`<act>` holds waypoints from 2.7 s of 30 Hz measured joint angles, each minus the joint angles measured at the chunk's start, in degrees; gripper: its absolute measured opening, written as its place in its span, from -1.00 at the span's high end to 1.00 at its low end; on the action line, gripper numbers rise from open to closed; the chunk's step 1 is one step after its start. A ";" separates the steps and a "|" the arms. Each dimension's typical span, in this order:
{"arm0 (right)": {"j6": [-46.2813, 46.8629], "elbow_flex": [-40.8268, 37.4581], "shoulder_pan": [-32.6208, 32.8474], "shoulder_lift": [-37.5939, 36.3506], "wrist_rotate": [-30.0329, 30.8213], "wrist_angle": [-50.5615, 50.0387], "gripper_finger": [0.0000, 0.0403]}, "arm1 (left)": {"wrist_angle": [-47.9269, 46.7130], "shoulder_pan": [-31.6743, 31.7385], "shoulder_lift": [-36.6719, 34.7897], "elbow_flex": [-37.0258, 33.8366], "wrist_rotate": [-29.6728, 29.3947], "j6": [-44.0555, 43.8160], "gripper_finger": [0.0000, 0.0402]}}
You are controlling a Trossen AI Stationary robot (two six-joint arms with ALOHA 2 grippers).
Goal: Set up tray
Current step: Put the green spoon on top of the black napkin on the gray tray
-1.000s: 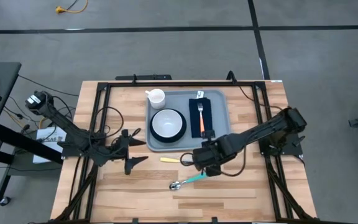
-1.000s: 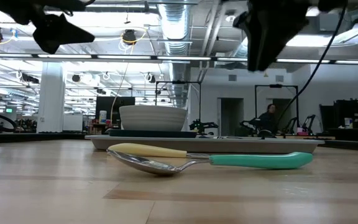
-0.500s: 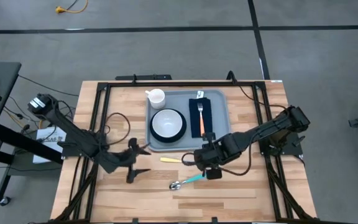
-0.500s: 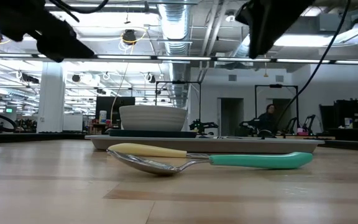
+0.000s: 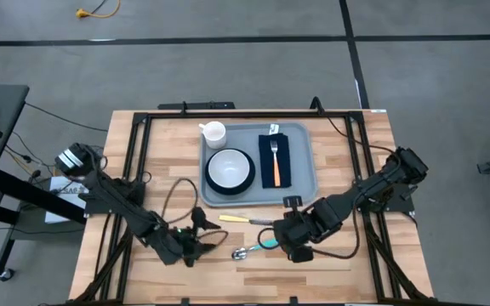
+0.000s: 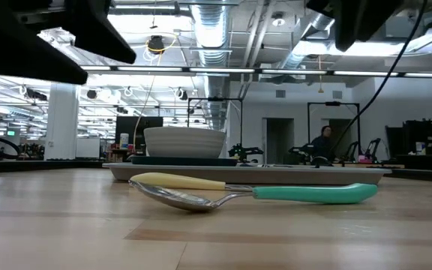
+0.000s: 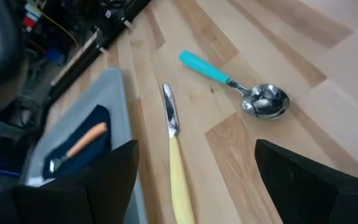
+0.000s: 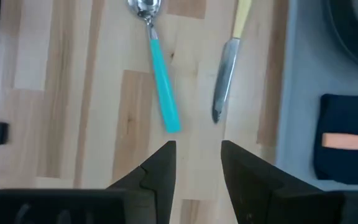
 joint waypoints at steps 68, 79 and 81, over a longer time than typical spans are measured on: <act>6.28 0.00 5.89 0.00 0.18 0.50 0.41 | -2.15 2.77 26.75 19.15 7.61 30.81 -0.36; 6.28 0.00 5.89 0.00 0.18 0.62 0.41 | -3.47 5.15 26.84 19.06 10.87 28.95 0.38; 6.28 0.00 5.89 0.00 0.18 0.75 0.41 | -4.03 5.84 26.78 19.11 12.89 29.17 0.53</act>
